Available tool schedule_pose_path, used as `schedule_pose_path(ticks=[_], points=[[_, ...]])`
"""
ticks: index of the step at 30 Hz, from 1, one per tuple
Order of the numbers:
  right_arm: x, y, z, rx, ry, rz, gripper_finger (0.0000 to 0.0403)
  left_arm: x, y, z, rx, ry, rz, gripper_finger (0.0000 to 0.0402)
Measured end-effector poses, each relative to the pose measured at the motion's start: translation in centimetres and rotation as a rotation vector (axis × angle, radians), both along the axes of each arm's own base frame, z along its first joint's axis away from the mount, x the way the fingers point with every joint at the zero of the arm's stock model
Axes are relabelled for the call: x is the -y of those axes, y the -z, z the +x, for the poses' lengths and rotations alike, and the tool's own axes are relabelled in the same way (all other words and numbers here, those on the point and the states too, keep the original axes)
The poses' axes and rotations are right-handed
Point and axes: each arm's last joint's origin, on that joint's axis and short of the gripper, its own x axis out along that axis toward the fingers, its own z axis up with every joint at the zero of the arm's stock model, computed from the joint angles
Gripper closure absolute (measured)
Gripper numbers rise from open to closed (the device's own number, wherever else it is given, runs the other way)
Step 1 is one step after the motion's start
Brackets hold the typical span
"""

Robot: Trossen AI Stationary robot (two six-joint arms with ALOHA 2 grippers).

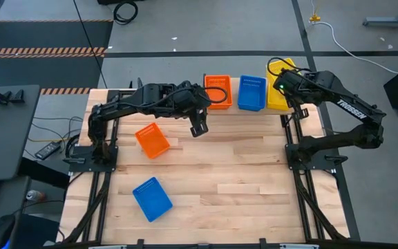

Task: Stack baskets on shelf by color
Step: Stack the yellow basket on top of the yellow basket on the shelf

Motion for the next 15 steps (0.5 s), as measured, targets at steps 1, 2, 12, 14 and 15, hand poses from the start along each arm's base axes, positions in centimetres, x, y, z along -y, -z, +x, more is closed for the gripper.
schedule_pose_path(ticks=[1, 2, 12, 14, 15], points=[[-0.03, -0.05, -0.08, -0.001, 0.0, -0.005, 0.0321, 0.15, 0.01, 0.01, -0.001, 0.004, 0.0, 0.023], [-0.08, -0.09, -0.17, -0.002, -0.006, -0.008, 0.0316, 0.26, 0.01, 0.01, -0.002, 0.007, 0.0, 0.023], [-0.53, -0.46, -0.9, 0.0, -0.05, -0.018, 0.0225, 0.58, 0.06, -0.02, -0.01, 0.015, -0.001, 0.023], [-0.53, -0.45, -0.89, 0.001, -0.051, -0.015, 0.0206, 0.57, 0.06, -0.02, -0.01, 0.016, 0.0, 0.023], [-0.53, -0.45, -0.89, 0.001, -0.051, -0.015, 0.0197, 0.57, 0.06, -0.02, -0.01, 0.015, 0.0, 0.023]])
